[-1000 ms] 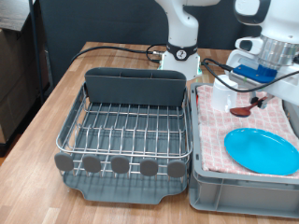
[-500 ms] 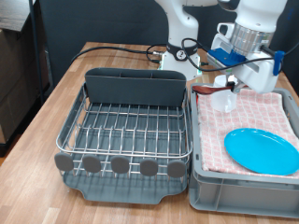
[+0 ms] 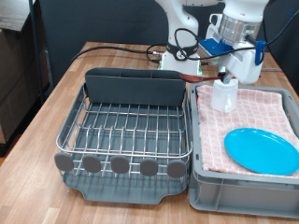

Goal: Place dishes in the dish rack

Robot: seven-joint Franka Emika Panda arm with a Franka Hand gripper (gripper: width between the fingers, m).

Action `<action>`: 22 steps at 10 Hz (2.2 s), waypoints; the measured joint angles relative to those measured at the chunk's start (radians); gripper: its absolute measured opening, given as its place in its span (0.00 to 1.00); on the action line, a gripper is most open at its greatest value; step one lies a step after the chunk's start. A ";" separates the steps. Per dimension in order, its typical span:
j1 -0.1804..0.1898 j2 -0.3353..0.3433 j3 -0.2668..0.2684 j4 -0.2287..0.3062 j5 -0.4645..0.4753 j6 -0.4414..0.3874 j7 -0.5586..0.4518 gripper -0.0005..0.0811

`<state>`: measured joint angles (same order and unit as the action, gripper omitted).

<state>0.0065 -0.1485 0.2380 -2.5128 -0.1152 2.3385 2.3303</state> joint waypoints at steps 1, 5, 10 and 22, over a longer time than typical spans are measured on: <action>0.000 -0.020 -0.009 -0.011 0.013 -0.020 0.022 0.10; -0.001 -0.146 -0.089 -0.116 0.084 -0.042 0.009 0.10; -0.021 -0.296 -0.205 -0.246 0.085 -0.038 -0.068 0.10; -0.011 -0.308 -0.414 -0.289 0.310 -0.128 -0.327 0.10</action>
<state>-0.0047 -0.4562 -0.1755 -2.8018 0.1944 2.2106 2.0037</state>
